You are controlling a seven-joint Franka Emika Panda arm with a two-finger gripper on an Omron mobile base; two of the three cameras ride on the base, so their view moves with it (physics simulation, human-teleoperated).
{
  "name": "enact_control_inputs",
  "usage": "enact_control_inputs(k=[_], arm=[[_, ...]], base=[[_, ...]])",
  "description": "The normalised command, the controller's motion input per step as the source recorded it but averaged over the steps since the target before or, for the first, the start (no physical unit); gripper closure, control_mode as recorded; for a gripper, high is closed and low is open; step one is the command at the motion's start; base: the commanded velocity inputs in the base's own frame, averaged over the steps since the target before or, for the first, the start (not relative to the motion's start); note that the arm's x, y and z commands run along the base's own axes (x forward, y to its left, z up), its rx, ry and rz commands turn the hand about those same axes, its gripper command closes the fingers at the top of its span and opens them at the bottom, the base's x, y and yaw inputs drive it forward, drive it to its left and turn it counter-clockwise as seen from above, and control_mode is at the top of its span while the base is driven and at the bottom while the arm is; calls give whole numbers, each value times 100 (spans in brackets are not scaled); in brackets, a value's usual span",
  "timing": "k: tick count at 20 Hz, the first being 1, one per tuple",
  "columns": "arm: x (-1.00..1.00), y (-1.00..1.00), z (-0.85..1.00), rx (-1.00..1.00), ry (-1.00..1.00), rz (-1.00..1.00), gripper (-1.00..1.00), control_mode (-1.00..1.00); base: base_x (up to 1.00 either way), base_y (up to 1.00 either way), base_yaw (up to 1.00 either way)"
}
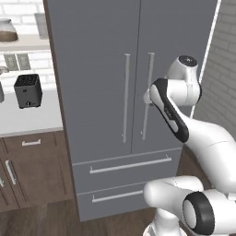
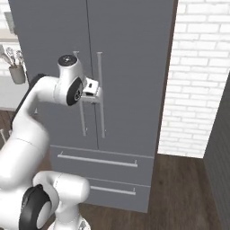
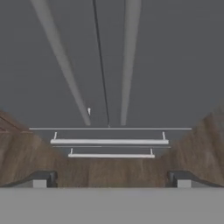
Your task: Take the strawberry from the fridge and place it on top of the pancake, located on the dining counter.
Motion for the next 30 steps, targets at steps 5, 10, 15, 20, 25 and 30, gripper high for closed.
enact_control_inputs(k=[5,10,15,20,25,30], arm=[[99,-1,-1,0,-32,1,-100,-100],[88,-8,0,0,-16,-3,-100,-100],[44,-17,0,0,1,-8,-100,-100],[56,-38,-2,1,5,-1,-100,-100],[42,2,-12,0,-2,0,-100,-100],[9,9,-4,0,-9,0,-100,-100]], base=[[0,0,0],[0,0,0],[0,0,0],[0,0,0],[0,0,0],[0,0,0]])
